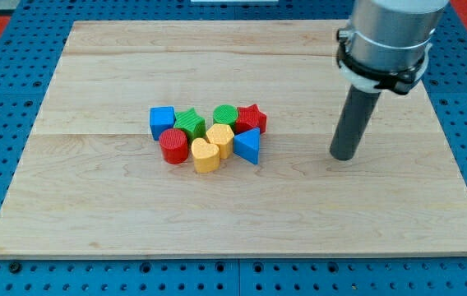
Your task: Push the blue triangle top to the green star
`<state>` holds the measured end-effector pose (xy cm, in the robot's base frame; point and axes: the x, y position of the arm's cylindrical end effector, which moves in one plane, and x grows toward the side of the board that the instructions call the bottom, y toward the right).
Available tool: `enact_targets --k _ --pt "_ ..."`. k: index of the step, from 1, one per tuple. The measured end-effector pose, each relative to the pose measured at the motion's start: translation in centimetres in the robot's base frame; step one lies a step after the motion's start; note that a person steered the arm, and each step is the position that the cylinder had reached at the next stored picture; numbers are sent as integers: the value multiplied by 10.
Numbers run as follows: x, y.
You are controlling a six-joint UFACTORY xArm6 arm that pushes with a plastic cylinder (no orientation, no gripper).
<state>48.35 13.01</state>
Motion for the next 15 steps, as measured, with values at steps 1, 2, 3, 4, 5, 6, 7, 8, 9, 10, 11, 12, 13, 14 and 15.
enact_targets --k 1,2,3,4,5,6,7,8,9,10,11,12,13,14,15 --pt "1 -40" --pt "1 -85" --pt "1 -109" --pt "1 -133" --pt "-12 -138" --pt "-38 -142" --pt "-63 -146" --pt "-80 -161" --pt "-94 -141" --pt "-130 -133" --pt "-183 -140" --pt "-213 -154" --pt "-166 -124" --pt "-103 -130" --pt "-91 -151"
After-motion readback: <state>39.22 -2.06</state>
